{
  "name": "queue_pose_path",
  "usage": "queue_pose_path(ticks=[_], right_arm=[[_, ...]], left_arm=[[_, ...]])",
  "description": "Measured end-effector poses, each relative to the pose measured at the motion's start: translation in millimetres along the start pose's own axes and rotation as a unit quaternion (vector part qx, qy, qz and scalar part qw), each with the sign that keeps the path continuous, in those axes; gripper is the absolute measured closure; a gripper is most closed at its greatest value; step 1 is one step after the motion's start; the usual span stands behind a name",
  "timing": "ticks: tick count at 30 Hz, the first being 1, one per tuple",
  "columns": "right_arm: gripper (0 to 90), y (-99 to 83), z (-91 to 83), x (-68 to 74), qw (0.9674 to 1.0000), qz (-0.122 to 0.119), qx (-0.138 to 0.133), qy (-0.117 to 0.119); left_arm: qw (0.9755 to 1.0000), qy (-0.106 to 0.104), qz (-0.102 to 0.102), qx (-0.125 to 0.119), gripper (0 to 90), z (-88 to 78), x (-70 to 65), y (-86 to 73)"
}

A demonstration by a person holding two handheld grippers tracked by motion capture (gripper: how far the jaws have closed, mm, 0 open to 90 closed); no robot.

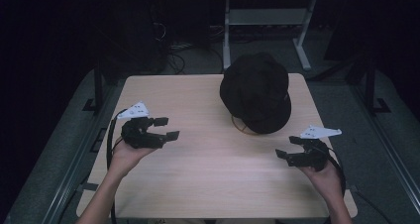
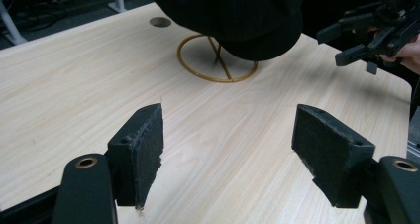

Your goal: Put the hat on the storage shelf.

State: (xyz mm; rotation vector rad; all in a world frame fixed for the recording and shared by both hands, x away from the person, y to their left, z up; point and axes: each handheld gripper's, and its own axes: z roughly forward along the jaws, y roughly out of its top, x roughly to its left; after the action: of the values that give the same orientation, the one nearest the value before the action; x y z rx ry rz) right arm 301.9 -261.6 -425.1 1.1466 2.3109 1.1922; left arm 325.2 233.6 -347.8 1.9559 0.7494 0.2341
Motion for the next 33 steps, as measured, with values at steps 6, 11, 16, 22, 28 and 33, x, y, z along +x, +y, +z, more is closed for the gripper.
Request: queue_pose_path(ticks=[6,11,16,22,28,33], right_arm=[[23.4,0.0,0.2,0.4,1.0,0.001,-0.001,0.002],[23.4,-0.3,0.5,0.7,1.0,0.002,0.001,0.003],[23.4,-0.5,0.3,0.6,1.0,0.002,0.0,0.003],[23.4,-1.1,0.5,1.5,1.0,0.003,0.001,0.005],[23.4,-2.5,1.5,0.7,0.9999,0.006,0.002,0.009],[23.4,-4.4,1.7,0.2,0.9999,0.009,0.001,0.009]], left_arm=[[0.9999,0.011,0.0,0.002,28.2,2.5,-0.6,-13.4],[0.9999,0.015,-0.004,0.001,28.1,2.7,0.5,-23.7],[0.9997,0.022,-0.002,0.005,28.1,1.1,0.5,-32.0],[0.9997,0.025,-0.005,0.007,28.1,-0.8,-0.2,-40.8],[0.9996,0.027,-0.011,0.004,28.0,-0.8,-0.2,-50.5],[0.9995,0.029,-0.01,0.005,27.6,-1.0,-1.8,-60.3]])
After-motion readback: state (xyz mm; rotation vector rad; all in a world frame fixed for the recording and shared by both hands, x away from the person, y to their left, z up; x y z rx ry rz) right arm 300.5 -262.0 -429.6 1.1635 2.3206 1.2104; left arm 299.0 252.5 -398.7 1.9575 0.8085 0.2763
